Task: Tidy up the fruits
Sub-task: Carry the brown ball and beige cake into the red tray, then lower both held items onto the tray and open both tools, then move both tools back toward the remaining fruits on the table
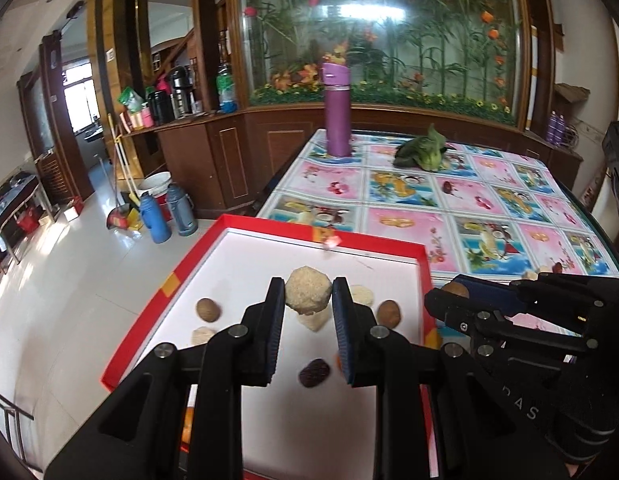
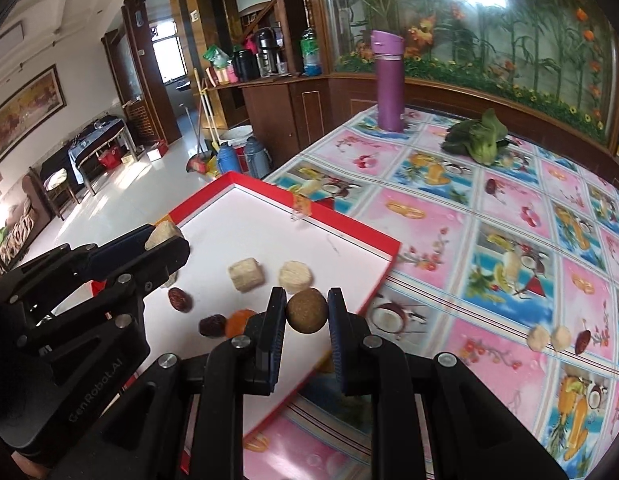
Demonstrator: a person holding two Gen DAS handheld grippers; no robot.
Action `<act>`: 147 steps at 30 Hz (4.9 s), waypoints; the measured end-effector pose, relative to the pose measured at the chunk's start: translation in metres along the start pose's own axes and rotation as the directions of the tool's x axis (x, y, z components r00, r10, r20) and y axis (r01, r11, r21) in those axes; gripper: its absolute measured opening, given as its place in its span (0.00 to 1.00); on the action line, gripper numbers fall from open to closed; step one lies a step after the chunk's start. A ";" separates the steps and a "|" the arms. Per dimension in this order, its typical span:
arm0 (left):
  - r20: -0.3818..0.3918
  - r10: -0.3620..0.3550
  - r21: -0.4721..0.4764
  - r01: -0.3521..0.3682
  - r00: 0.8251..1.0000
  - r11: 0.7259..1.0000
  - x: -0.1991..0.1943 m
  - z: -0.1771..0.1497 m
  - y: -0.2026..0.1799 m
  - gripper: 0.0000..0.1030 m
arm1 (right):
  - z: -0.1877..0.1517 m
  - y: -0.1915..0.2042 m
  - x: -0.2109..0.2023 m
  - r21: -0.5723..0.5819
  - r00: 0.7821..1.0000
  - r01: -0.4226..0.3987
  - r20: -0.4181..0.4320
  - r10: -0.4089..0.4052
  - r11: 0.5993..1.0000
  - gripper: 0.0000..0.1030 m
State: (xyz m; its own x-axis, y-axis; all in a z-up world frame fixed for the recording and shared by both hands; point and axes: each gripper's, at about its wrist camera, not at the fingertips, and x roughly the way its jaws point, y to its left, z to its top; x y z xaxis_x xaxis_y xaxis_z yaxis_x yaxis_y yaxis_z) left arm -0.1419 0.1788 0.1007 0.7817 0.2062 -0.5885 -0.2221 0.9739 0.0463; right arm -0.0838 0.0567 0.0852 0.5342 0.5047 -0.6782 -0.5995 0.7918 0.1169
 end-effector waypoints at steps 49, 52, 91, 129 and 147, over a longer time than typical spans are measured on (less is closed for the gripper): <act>-0.211 -0.012 -0.008 0.010 0.977 1.000 0.026 -0.073 0.042 0.25 | -0.059 0.040 0.026 0.000 0.994 -0.095 -0.050 0.095 0.996 0.19; -0.211 -0.006 -0.006 0.005 0.977 1.000 0.028 -0.074 0.040 0.25 | -0.055 0.037 0.029 0.003 0.995 -0.092 -0.044 0.092 0.996 0.19; -0.213 0.007 0.005 -0.006 0.977 1.000 0.028 -0.069 0.034 0.57 | -0.049 0.020 0.026 -0.009 0.985 -0.170 -0.018 0.170 0.985 0.41; -0.106 -0.205 0.103 0.216 0.973 0.971 -0.016 -0.039 -0.019 0.96 | -0.075 -0.121 -0.055 0.185 0.988 0.035 0.144 -0.063 0.982 0.71; -0.195 -0.301 0.243 0.343 0.933 0.907 0.022 -0.004 -0.150 0.96 | -0.094 -0.223 -0.076 0.360 0.975 0.161 0.088 -0.206 0.919 0.71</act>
State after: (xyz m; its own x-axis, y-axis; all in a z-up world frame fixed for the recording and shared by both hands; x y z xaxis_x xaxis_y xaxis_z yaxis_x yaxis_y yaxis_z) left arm -0.0934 0.0374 0.0775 0.6826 -0.1189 -0.7210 0.2083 0.9774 0.0360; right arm -0.0466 -0.1907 0.0421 0.6965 0.3592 -0.6212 -0.2500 0.9329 0.2592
